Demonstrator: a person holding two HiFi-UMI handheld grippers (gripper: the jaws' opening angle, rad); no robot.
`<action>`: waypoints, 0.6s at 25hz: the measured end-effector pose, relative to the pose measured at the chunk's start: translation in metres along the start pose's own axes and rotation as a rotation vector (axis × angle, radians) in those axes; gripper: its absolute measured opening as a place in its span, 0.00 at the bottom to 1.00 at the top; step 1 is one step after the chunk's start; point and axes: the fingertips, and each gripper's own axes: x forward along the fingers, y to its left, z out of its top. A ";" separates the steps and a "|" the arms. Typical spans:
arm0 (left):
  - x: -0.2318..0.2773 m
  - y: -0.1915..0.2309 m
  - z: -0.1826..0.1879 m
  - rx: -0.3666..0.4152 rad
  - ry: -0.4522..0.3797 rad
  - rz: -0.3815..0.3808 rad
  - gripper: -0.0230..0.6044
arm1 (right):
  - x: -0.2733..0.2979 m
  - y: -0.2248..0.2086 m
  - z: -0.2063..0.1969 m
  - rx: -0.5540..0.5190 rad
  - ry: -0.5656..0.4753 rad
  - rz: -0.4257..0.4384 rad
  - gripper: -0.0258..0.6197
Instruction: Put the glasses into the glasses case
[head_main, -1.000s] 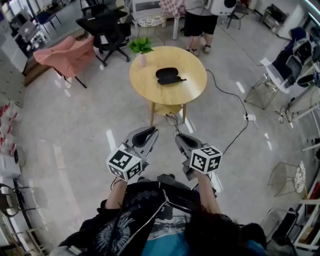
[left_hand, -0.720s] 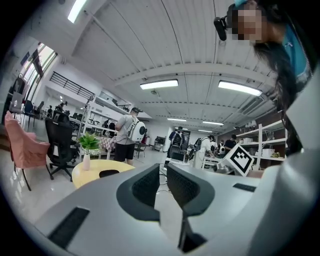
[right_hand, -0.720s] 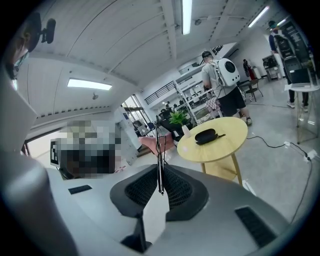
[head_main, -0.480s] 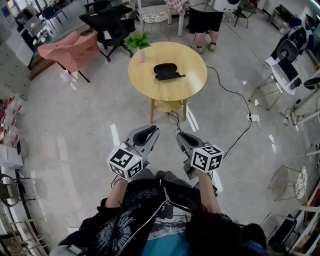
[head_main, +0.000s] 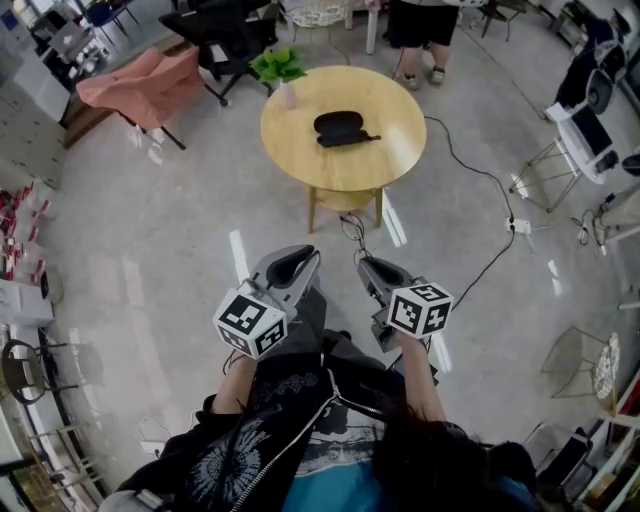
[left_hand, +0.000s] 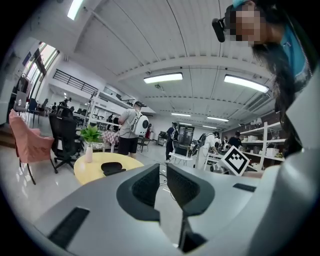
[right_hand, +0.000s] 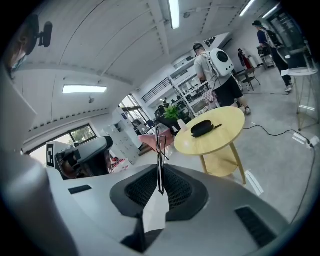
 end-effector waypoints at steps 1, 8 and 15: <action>0.003 0.005 -0.001 -0.005 0.001 -0.003 0.11 | 0.005 -0.003 0.002 0.001 0.004 -0.005 0.13; 0.038 0.054 0.008 -0.030 -0.001 -0.036 0.11 | 0.047 -0.023 0.027 0.000 0.031 -0.039 0.13; 0.080 0.118 0.039 -0.023 -0.013 -0.095 0.11 | 0.109 -0.040 0.073 0.001 0.040 -0.072 0.13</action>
